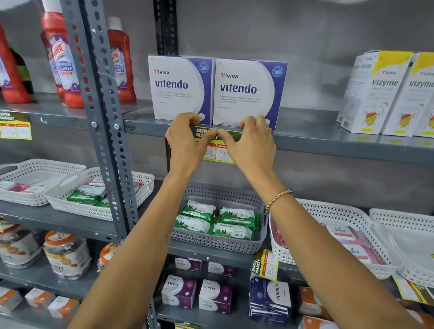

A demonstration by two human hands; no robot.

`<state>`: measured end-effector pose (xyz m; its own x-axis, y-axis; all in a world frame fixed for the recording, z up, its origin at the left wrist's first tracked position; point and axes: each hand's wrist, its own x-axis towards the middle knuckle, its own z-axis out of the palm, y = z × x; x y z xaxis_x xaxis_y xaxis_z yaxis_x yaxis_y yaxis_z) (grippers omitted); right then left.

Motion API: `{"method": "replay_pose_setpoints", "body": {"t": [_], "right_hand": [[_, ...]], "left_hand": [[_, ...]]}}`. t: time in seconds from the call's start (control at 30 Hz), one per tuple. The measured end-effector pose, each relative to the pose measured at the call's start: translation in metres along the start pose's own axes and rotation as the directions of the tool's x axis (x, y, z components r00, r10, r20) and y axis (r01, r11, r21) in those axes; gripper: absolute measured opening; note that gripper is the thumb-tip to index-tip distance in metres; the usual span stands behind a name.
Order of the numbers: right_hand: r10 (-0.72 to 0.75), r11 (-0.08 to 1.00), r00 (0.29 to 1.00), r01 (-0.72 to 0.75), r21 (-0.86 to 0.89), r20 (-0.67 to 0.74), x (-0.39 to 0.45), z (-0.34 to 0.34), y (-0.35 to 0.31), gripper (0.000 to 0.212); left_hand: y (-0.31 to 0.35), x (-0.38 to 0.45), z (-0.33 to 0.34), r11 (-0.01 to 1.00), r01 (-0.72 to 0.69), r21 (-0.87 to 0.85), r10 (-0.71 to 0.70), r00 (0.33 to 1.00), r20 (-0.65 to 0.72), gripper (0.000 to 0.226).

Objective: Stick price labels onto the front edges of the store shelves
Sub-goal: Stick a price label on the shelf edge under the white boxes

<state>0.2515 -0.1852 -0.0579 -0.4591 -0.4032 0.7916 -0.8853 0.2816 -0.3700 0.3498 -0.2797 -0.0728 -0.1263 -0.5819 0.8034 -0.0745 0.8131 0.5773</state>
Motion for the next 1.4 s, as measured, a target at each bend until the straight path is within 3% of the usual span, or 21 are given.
{"method": "replay_pose_setpoints", "body": {"t": [0.27,0.57,0.8,0.87,0.97,1.03,1.13,1.2,1.27,1.3,1.4], "right_hand": [[0.063,0.997,0.998,-0.064,-0.046,-0.019,0.002,0.004,-0.007,0.049],[0.164,0.973,0.985,-0.171,0.153,0.055,0.013,-0.01,0.002,0.046],[0.074,0.958,0.992,-0.099,0.268,0.103,0.007,-0.021,0.012,0.029],[0.027,0.945,0.997,-0.051,0.324,0.076,-0.001,-0.025,0.016,0.022],[-0.036,0.942,0.998,0.016,0.335,0.054,-0.026,-0.026,0.03,0.015],[-0.071,0.944,0.994,0.039,0.327,0.087,-0.052,-0.023,0.048,0.013],[-0.022,0.972,0.973,-0.033,0.234,0.23,-0.091,-0.014,0.086,0.012],[0.075,0.978,0.942,-0.133,0.159,0.327,-0.114,-0.006,0.113,0.011],[0.149,0.976,0.902,-0.199,0.083,0.406,-0.135,-0.002,0.137,0.011],[0.18,0.974,0.878,-0.222,0.043,0.444,-0.144,0.0,0.148,0.01],[0.235,0.966,0.816,-0.255,-0.036,0.528,-0.169,0.001,0.175,0.005]], "left_hand": [[0.0,0.006,-0.002,0.997,0.079,-0.008,-0.079,0.997,-0.018,0.06],[-0.008,0.016,-0.014,0.994,0.057,-0.092,-0.055,0.998,0.025,0.036],[-0.005,0.012,-0.019,0.989,0.096,-0.114,-0.091,0.995,0.05,0.027],[-0.003,0.007,-0.018,0.991,0.094,-0.098,-0.093,0.996,0.018,0.028],[-0.002,-0.02,-0.006,0.999,0.028,-0.016,-0.03,0.983,-0.18,0.018],[-0.001,-0.052,0.009,0.998,-0.021,0.063,0.035,0.974,-0.224,0.013],[-0.005,-0.111,0.034,0.999,-0.044,0.022,0.044,0.999,-0.012,0.013],[-0.012,-0.153,0.049,0.997,0.083,0.008,-0.083,0.989,0.12,0.015],[-0.023,-0.189,0.063,0.944,0.326,0.045,-0.327,0.917,0.227,0.017],[-0.031,-0.205,0.072,0.882,0.462,0.098,-0.469,0.834,0.292,0.021],[-0.047,-0.242,0.092,0.625,0.696,0.353,-0.772,0.483,0.414,0.047]]}}
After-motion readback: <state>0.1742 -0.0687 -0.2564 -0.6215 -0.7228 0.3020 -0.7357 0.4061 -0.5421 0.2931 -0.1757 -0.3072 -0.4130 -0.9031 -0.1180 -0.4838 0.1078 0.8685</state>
